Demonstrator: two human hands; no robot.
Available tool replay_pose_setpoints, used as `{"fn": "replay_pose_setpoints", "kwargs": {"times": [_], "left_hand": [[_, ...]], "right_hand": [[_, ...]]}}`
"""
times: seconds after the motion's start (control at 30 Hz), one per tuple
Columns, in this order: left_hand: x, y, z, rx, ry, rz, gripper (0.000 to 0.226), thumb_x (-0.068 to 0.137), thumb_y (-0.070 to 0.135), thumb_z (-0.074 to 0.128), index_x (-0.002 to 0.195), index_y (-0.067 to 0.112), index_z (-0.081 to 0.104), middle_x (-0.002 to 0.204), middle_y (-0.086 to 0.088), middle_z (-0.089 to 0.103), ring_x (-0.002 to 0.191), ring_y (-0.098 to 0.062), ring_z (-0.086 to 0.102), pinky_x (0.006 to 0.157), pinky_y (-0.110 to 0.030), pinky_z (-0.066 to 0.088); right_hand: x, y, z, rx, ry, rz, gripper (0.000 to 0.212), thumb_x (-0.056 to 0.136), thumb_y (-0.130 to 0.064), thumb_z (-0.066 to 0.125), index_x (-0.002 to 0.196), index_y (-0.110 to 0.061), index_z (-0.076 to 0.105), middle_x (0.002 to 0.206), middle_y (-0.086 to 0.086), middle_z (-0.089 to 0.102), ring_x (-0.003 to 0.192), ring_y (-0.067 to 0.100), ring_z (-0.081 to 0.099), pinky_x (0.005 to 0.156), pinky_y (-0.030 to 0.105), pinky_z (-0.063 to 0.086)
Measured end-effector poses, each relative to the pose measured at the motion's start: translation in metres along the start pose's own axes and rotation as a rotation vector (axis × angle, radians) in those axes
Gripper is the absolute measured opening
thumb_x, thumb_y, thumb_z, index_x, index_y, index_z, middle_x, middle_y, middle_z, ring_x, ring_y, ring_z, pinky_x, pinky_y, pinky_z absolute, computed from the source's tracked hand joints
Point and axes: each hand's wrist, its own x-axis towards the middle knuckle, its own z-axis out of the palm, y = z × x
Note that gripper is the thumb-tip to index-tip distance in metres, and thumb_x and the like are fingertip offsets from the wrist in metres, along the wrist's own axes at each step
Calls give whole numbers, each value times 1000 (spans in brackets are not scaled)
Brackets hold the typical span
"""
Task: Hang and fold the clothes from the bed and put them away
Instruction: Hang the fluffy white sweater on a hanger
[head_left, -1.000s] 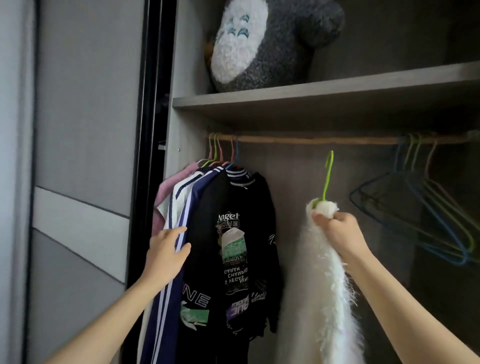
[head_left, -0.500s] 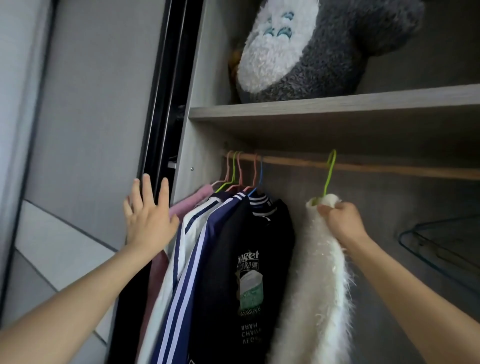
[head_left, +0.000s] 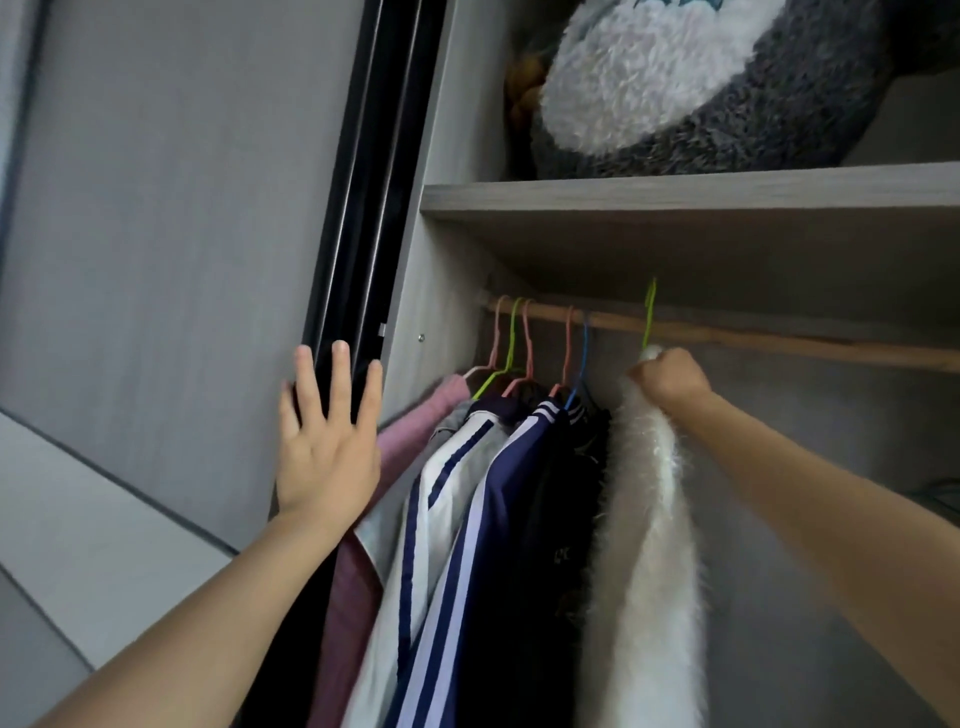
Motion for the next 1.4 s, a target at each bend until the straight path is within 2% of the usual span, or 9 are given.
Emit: {"fn": "replay_pose_setpoints", "kwargs": {"times": [0.07, 0.23, 0.37, 0.57, 0.67, 0.83, 1.0, 1.17, 1.4], "left_hand": [[-2, -1, 6, 50, 32, 9, 73, 75, 15, 65, 142, 5, 38, 146, -30, 32, 130, -56, 29, 98, -59, 37], [-7, 0, 7, 105, 26, -1, 64, 83, 12, 25, 146, 8, 20, 149, -28, 25, 133, -55, 23, 101, -57, 34], [-5, -2, 8, 101, 69, -6, 65, 82, 14, 31, 146, 10, 27, 148, -29, 27, 131, -56, 26, 100, -57, 36], [-5, 0, 6, 88, 83, 0, 75, 75, 18, 63, 144, 12, 34, 148, -27, 31, 131, -54, 31, 101, -57, 36], [-5, -1, 5, 133, 87, 24, 69, 80, 20, 60, 144, 14, 36, 148, -26, 31, 131, -52, 33, 101, -55, 37], [-5, 0, 6, 118, 53, 5, 70, 83, 17, 55, 147, 12, 26, 150, -28, 22, 133, -54, 26, 104, -57, 32], [-6, 1, -5, 39, -51, -3, 66, 85, 17, 58, 145, 12, 31, 151, -28, 21, 134, -55, 22, 105, -59, 28], [-5, 31, -34, -340, -110, -122, 63, 76, 11, 66, 135, 5, 46, 148, -34, 22, 137, -55, 11, 107, -66, 8], [-8, 125, -76, -577, -87, 96, 53, 69, 17, 73, 119, 6, 61, 132, -27, 51, 126, -44, 44, 97, -59, 38]], "right_hand": [[7, -1, 10, 39, -12, 16, 17, 95, -12, 47, 83, -1, 54, 82, 17, 54, 79, 25, 51, 66, 30, 34], [-1, 12, 61, -32, -119, 30, 25, 91, -3, 47, 67, -3, 50, 80, 17, 51, 78, 25, 51, 60, 29, 34], [-2, 7, 97, 36, -115, 40, 27, 95, -9, 41, 110, 3, 59, 111, 25, 59, 108, 35, 56, 81, 32, 41], [-3, 5, 112, 60, -95, 43, 21, 90, -6, 42, 102, -5, 59, 108, 23, 61, 104, 37, 56, 87, 36, 42], [-14, 5, 109, 69, -59, 56, 17, 93, -10, 40, 103, -6, 54, 112, 27, 59, 99, 35, 55, 82, 35, 40], [-40, 7, 102, -13, -7, 125, 63, 99, -50, 24, 119, 1, 55, 123, 25, 56, 116, 38, 52, 92, 37, 38], [-65, 38, 61, -57, 33, 106, 61, 98, -54, 25, 87, -5, 60, 103, 27, 60, 106, 39, 56, 77, 35, 36], [-72, 99, -43, -592, 365, 106, 38, 94, -28, 44, 115, -1, 62, 127, 28, 47, 121, 38, 39, 100, 44, 34], [-115, 175, -176, -1135, 444, 190, 61, 90, -21, 56, 143, -9, 29, 151, 22, 16, 139, 37, 11, 110, 51, 19]]}}
